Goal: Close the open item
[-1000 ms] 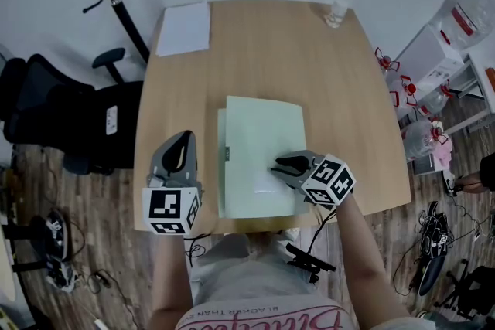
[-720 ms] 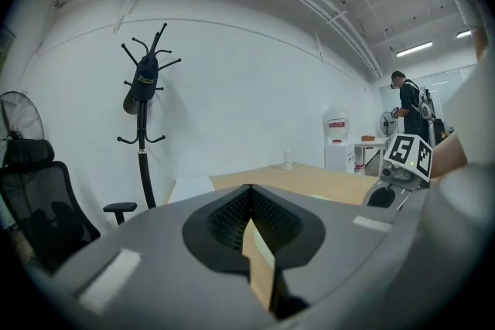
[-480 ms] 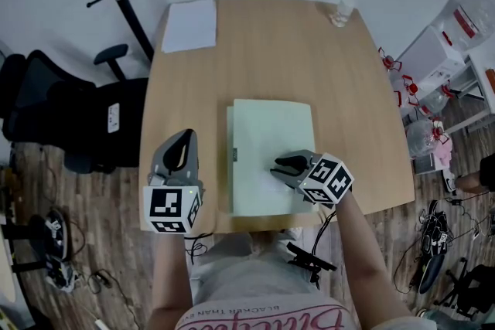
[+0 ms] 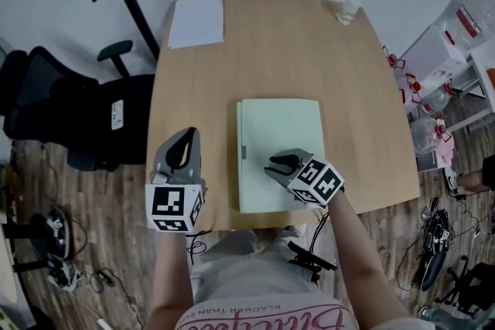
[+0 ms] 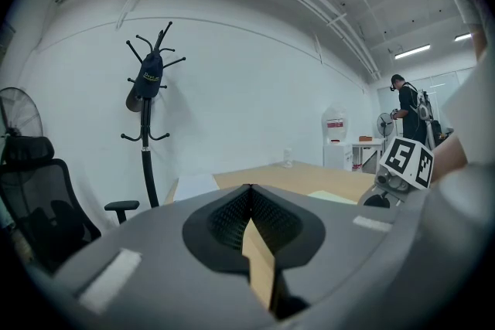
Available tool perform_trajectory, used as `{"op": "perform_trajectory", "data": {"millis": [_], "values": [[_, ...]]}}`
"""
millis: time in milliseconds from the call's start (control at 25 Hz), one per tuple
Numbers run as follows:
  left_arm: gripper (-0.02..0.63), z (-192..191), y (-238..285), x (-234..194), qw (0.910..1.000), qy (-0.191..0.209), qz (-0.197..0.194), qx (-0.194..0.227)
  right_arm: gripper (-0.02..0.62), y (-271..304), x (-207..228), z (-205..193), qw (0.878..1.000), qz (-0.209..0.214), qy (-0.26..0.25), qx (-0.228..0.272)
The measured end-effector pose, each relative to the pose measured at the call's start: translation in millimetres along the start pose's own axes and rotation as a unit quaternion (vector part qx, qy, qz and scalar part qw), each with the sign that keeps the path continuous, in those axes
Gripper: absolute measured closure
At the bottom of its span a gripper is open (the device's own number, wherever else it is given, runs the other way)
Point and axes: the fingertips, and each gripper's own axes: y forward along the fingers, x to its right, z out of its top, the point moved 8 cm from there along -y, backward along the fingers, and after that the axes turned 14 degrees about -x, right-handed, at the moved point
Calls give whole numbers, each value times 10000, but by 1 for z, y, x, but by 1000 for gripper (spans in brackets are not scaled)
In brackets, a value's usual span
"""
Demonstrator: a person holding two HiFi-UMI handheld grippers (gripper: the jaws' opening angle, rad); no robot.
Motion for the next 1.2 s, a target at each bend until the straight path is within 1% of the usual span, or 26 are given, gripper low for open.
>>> {"op": "perform_trajectory", "data": {"millis": [120,200,320,440,560,840,960,1200], "values": [[592,-3,-2,-4,10000,0,-26,-8,483,11,-10,5,9993,-66,-217,-290],[593,-5,-3,-7,10000,-6,-35,-14,483,18,-16,9,9976,-181,-406,-525],[593,-7,-5,-10,10000,-18,-41,-19,483,22,-21,14,9954,-337,-579,-685],[592,-9,-6,-11,10000,-27,-52,-27,486,24,-24,17,9936,-473,-605,-832],[592,-12,-7,-13,10000,-38,-64,-43,489,27,-26,20,9911,-505,-557,-1097],[593,-14,-10,-10,9999,-95,-27,-24,514,35,-32,30,9756,-526,-960,-1905],[592,-13,-13,-6,9999,-116,-1,-14,520,35,-33,32,9730,-497,-1060,-1990],[592,-10,-15,1,9998,-172,57,14,523,33,-30,29,9785,-372,-1040,-1743]]}}
